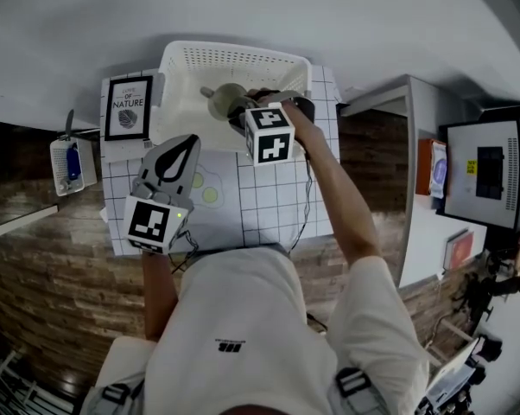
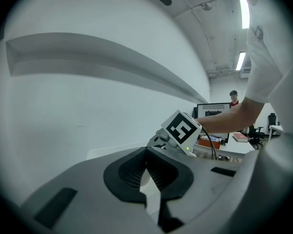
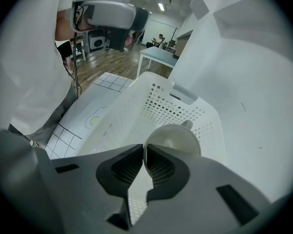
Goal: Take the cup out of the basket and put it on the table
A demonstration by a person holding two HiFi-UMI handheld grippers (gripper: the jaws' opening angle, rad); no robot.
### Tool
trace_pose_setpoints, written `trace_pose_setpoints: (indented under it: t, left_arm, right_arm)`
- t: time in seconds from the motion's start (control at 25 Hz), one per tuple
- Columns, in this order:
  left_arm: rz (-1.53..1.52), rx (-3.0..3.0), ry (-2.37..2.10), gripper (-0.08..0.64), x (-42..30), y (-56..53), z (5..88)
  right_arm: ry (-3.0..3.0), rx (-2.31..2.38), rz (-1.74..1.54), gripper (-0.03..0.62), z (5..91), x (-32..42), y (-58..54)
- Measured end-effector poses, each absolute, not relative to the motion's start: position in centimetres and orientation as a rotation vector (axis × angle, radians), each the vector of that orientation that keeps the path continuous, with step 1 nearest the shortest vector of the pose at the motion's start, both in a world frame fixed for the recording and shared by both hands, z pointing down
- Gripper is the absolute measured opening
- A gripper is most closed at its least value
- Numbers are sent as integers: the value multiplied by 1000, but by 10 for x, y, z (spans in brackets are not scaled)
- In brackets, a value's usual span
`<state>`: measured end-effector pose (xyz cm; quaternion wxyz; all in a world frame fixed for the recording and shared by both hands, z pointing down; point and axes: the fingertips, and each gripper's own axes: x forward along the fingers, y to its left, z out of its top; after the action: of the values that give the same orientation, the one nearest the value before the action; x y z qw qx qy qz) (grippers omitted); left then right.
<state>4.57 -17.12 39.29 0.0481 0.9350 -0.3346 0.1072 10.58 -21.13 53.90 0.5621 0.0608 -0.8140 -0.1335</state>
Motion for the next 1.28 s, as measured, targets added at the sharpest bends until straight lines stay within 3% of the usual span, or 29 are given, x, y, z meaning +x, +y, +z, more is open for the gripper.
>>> trace_pose_setpoints:
  t: [1.28]
  left_arm:
    - [298,2935,-1035,9,10,-82,365]
  right_arm:
    - [-1919,249,-456,35,455,76,-136]
